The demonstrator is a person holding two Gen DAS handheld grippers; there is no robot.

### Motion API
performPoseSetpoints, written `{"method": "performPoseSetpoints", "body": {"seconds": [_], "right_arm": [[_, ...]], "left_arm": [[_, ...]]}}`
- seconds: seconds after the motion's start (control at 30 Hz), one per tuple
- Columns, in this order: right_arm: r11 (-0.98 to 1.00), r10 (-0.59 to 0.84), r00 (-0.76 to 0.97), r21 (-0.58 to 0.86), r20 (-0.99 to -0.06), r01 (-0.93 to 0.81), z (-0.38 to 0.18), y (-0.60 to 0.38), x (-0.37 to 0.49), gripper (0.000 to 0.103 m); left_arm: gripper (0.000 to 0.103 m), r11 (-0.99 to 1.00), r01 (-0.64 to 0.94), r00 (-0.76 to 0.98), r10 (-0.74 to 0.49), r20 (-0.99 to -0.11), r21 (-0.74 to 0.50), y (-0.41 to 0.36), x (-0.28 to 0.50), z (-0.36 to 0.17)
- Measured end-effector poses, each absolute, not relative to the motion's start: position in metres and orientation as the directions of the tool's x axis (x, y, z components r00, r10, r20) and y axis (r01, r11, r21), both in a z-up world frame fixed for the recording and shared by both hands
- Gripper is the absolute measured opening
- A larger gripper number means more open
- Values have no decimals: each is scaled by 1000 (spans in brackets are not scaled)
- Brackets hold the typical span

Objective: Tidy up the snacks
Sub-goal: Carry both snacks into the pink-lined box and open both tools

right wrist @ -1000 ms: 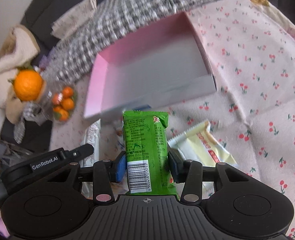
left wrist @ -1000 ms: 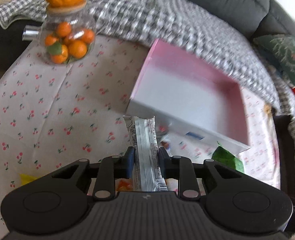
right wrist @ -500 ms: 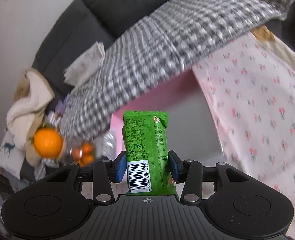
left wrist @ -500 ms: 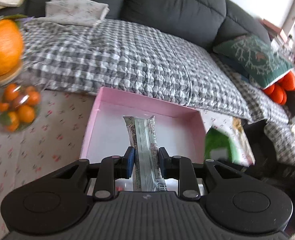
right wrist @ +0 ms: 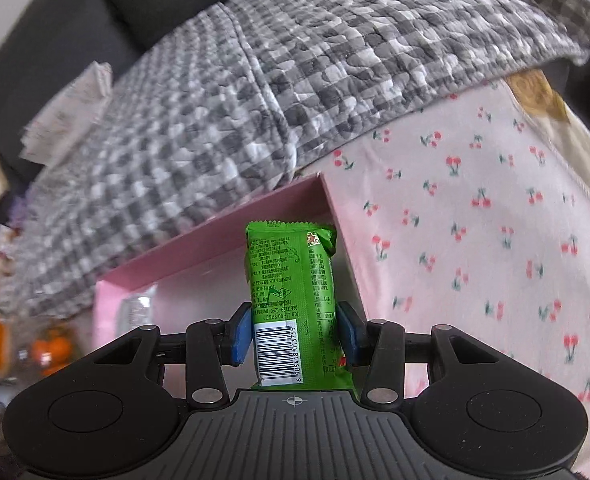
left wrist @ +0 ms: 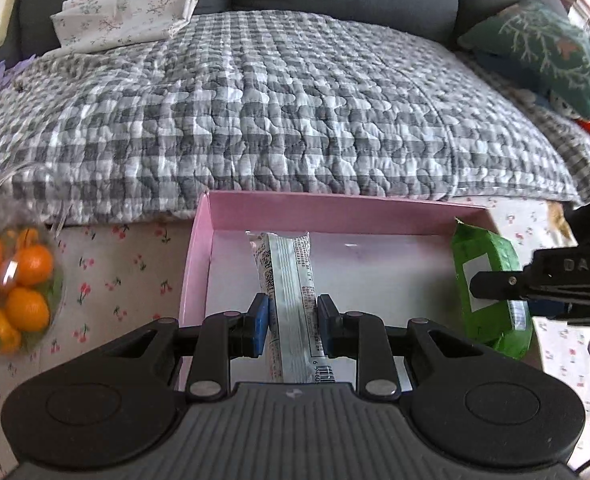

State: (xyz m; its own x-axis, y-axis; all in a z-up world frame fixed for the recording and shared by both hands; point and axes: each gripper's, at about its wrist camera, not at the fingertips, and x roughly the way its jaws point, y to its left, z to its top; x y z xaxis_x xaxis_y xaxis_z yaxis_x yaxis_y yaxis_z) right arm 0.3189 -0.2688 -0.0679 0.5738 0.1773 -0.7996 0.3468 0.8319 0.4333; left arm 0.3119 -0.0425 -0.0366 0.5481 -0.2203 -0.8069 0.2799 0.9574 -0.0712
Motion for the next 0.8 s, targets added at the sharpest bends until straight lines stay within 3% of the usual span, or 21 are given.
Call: {"method": "performPoseSetpoints", "body": {"seconds": [0.27,0.57,0.8], "right_arm": [[894,87,573,318,-815,316,-67,-258,359,43],[934,70,636,275,-768,230,-69,-257,383,44],[946,94,576,253,-812,203,-67,-250,383,44]], "left_arm": [[24,958,278,524,-215,-824,-73,-51,332,-51],[24,966,235,522,-218,-825,-106,-51,339,-56],[23,952,209,482,-298,-824,-223,-62,339,-59]]}}
